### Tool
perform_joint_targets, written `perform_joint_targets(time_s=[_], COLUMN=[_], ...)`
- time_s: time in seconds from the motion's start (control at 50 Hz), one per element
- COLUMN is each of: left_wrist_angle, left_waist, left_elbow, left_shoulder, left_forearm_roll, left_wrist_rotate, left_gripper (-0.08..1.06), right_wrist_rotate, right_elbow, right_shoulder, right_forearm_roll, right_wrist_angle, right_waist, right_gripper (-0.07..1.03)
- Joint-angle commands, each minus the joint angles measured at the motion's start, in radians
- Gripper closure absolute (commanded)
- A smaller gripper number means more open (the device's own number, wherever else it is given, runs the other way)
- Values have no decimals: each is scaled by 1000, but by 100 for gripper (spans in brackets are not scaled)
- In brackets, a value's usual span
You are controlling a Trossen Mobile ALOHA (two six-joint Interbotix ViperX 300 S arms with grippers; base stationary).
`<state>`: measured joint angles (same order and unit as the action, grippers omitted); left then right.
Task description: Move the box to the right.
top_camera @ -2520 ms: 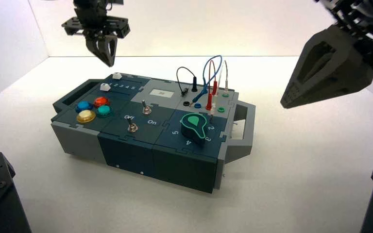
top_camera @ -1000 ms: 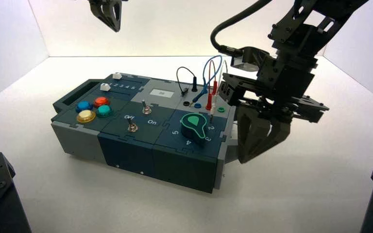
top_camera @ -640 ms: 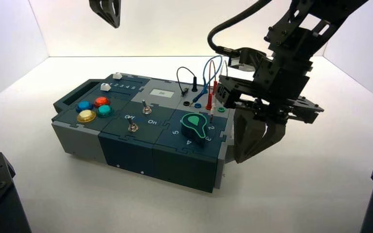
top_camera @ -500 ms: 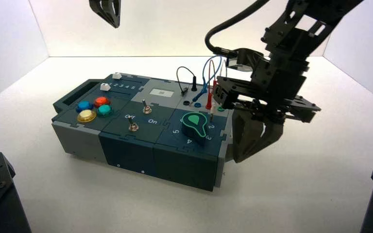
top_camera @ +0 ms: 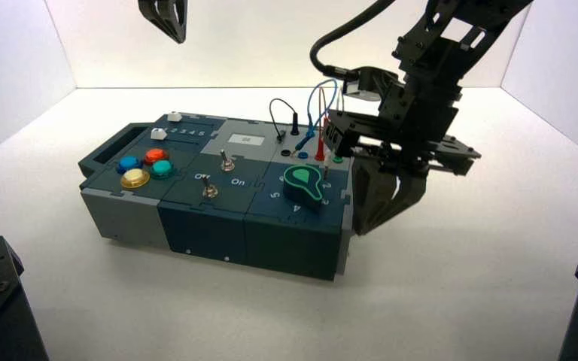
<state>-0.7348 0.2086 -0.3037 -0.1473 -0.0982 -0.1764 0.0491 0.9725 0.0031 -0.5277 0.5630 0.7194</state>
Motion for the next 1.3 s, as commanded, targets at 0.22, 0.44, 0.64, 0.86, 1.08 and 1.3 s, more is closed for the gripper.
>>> perform_joint_targets(time_s=[0.22,0.44,0.64,0.86,1.08,1.3], left_wrist_angle=[5,5,3,-11,-12,-28], left_waist=[-9,-18,-38,-64,-78,-81], left_elbow=[18,40,57,58,58,55], left_shoulder=[23,2,-9,-2,6,32], left_forearm_roll=[0,2,2,3,3,3], left_wrist_rotate=[-6,-8,-9,-9,-8,-9], left_gripper=[101,101,101,101,101,101], right_wrist_rotate=[-3,-3,-3,2,12,14], right_elbow=[-49,-71,-95,-54,-21,-75], right_shoulder=[9,38,48,-15,-179,-264], right_forearm_roll=[49,63,66,35,18,40], right_wrist_angle=[-29,-37,-32,-15,12,44], right_waist=[-86,-86,-86,-57,-58,-64], right_gripper=[98,98,98,98,98,98])
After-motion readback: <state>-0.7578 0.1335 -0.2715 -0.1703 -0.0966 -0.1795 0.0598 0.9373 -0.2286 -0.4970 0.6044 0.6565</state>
